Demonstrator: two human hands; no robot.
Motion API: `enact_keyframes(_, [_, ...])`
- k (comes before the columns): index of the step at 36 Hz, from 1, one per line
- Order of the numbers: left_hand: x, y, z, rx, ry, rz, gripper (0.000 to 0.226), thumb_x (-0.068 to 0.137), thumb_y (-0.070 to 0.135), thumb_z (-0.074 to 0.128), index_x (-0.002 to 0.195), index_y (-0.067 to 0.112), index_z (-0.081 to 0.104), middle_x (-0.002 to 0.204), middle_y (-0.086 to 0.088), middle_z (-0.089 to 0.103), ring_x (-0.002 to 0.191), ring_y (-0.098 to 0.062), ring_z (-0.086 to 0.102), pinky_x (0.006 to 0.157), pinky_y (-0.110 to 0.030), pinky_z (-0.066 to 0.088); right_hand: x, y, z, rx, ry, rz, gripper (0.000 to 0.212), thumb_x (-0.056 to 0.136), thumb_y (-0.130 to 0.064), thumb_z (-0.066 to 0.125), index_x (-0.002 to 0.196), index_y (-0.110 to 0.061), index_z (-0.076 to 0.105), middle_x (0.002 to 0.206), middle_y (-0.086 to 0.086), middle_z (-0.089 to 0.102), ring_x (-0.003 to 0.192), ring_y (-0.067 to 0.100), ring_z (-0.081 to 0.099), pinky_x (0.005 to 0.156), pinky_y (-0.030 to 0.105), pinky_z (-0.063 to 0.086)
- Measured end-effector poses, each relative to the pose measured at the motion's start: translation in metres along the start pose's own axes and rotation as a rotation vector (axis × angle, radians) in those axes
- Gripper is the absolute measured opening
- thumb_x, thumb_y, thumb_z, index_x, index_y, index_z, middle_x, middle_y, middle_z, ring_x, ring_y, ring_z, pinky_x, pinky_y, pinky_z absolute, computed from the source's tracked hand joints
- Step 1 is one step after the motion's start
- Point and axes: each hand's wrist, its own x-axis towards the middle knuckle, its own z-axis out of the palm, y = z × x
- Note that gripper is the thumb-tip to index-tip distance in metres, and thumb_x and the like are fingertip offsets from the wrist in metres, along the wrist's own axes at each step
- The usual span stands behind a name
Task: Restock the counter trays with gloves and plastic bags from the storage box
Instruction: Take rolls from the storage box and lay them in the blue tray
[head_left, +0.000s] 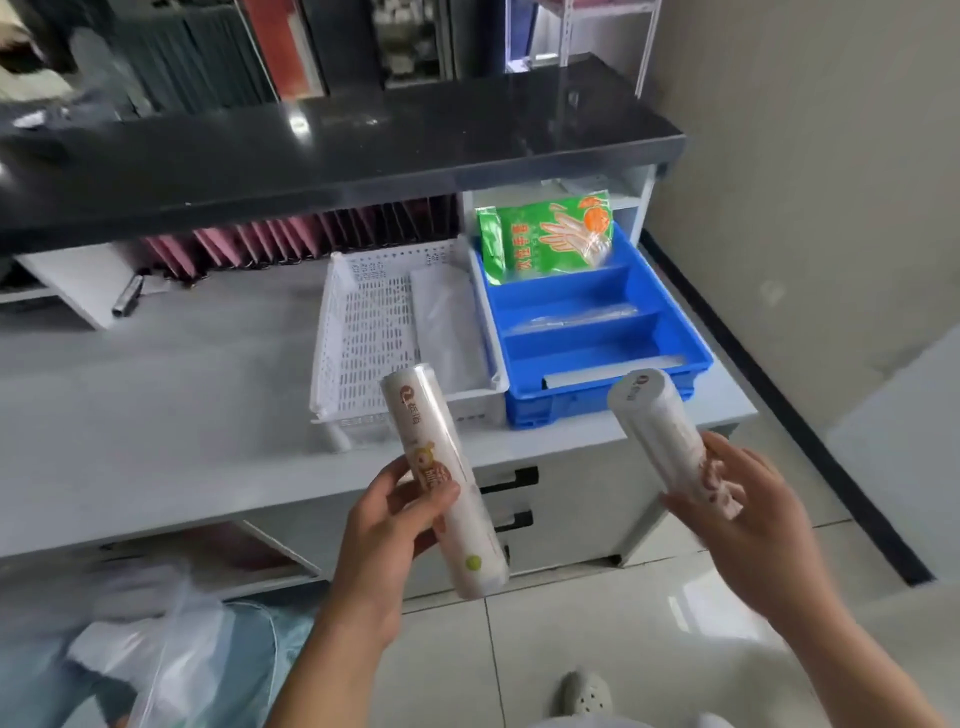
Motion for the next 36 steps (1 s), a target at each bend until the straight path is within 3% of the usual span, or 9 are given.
enact_keyframes(3, [0.012,-0.001,0.029,-0.001,0.004,0.002,0.044,0.068,0.033,0.082,0.11,0.032,0.071,0.102,-0.006,0.076,0.093,-0.018,0.074,0.067,-0.023,0.057,0.03,0.01,-0.025,-0.031,-0.019,-0.029,0.064,0.072,-0.008,0.083,0.122,-0.041,0.061,0.103,-0.016,0.058,0.094,0.022,0.06,0.079,0.03,0.045])
enact_keyframes(7, [0.023,0.006,0.048,0.015,-0.016,-0.002,0.049,0.065,0.04,0.083,0.112,0.032,0.071,0.106,-0.004,0.076,0.096,-0.018,0.073,0.067,-0.024,0.057,0.073,0.005,-0.048,-0.167,-0.073,-0.132,0.061,0.072,-0.009,0.084,0.126,-0.028,0.062,0.109,-0.007,0.058,0.097,0.026,0.057,0.081,0.039,0.043])
enact_keyframes(14, [0.053,0.021,0.057,0.021,-0.013,0.005,0.055,0.068,0.038,0.082,0.12,0.031,0.066,0.111,-0.005,0.075,0.098,-0.02,0.072,0.069,-0.029,0.057,0.154,-0.021,-0.05,-0.522,-0.195,-0.435,0.064,0.07,-0.012,0.083,0.129,-0.023,0.061,0.116,0.002,0.063,0.099,0.035,0.056,0.08,0.047,0.052])
enact_keyframes(17, [0.074,0.03,0.06,0.0,0.007,0.021,0.058,0.067,0.04,0.079,0.123,0.035,0.063,0.111,-0.004,0.075,0.098,-0.019,0.073,0.07,-0.033,0.057,0.196,-0.03,-0.041,-0.721,-0.191,-0.531,0.062,0.073,-0.014,0.079,0.131,-0.023,0.059,0.119,0.005,0.063,0.1,0.036,0.056,0.083,0.045,0.048])
enact_keyframes(24, [0.133,0.052,0.059,-0.065,-0.021,0.022,0.066,0.066,0.039,0.08,0.128,0.034,0.06,0.113,-0.003,0.075,0.104,-0.024,0.071,0.069,-0.034,0.058,0.26,-0.028,0.014,-1.046,-0.402,-0.56,0.056,0.086,-0.022,0.062,0.139,-0.031,0.045,0.129,0.0,0.055,0.109,0.029,0.053,0.086,0.043,0.049])
enact_keyframes(28, [0.166,0.065,0.056,-0.066,-0.067,0.008,0.062,0.067,0.039,0.078,0.127,0.034,0.061,0.112,-0.002,0.075,0.101,-0.021,0.072,0.067,-0.034,0.059,0.275,-0.014,0.043,-1.089,-0.506,-0.53,0.055,0.088,-0.02,0.06,0.139,-0.031,0.043,0.126,0.0,0.053,0.108,0.026,0.053,0.086,0.042,0.049])
enact_keyframes(32, [0.192,0.075,0.05,-0.023,-0.172,-0.008,0.055,0.072,0.037,0.076,0.125,0.037,0.062,0.113,-0.004,0.075,0.102,-0.022,0.072,0.075,-0.041,0.056,0.284,-0.002,0.055,-1.142,-0.53,-0.524,0.054,0.088,-0.019,0.058,0.139,-0.029,0.042,0.125,0.001,0.05,0.111,0.026,0.05,0.086,0.042,0.047])
enact_keyframes(36, [0.211,0.081,0.046,-0.007,-0.261,-0.036,0.052,0.07,0.035,0.076,0.12,0.04,0.064,0.111,-0.004,0.075,0.1,-0.02,0.072,0.07,-0.031,0.06,0.282,0.009,0.063,-1.144,-0.56,-0.498,0.054,0.091,-0.016,0.055,0.142,-0.027,0.041,0.128,0.0,0.05,0.116,0.026,0.047,0.087,0.042,0.046])
